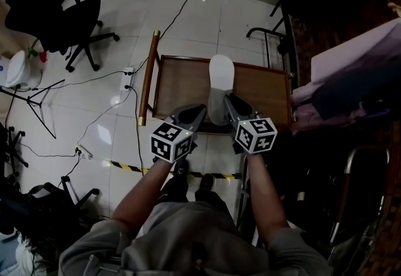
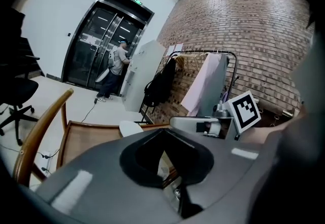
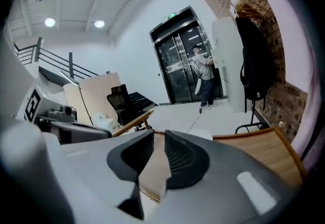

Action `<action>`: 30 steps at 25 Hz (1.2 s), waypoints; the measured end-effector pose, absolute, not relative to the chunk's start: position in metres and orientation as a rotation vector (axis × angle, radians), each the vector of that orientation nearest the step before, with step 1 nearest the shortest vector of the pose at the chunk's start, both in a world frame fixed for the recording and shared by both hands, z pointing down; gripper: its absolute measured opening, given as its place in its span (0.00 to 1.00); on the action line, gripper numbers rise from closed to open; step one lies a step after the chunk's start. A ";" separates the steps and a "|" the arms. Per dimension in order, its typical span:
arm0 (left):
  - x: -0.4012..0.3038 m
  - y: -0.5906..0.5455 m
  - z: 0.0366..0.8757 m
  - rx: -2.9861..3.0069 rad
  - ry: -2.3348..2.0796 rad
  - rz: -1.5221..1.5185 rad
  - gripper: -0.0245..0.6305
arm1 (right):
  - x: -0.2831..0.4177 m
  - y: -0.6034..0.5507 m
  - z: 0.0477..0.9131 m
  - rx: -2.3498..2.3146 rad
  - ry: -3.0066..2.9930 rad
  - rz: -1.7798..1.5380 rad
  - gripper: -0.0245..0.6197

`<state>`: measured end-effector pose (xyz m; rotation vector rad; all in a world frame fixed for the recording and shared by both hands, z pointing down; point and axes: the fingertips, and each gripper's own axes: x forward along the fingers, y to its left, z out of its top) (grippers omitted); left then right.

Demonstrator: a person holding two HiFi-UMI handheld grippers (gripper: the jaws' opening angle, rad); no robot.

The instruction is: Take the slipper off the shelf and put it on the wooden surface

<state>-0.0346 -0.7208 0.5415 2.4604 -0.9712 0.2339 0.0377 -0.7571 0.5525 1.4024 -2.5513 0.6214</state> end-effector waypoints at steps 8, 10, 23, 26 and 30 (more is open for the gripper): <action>-0.027 -0.683 0.483 2.556 -0.937 0.179 0.03 | 0.036 -0.699 0.482 1.390 -2.667 0.471 0.04; -0.026 -0.674 0.472 2.584 -0.924 0.179 0.03 | 0.036 -0.686 0.473 1.377 -2.672 0.427 0.04; -0.019 -0.648 0.432 2.673 -0.901 0.140 0.03 | 0.034 -0.653 0.416 1.369 -2.752 0.262 0.04; -0.017 -0.647 0.429 2.678 -0.906 0.131 0.03 | 0.036 -0.652 0.412 1.373 -2.762 0.254 0.04; -0.016 -0.645 0.425 2.682 -0.905 0.126 0.03 | 0.036 -0.651 0.409 1.371 -2.767 0.250 0.04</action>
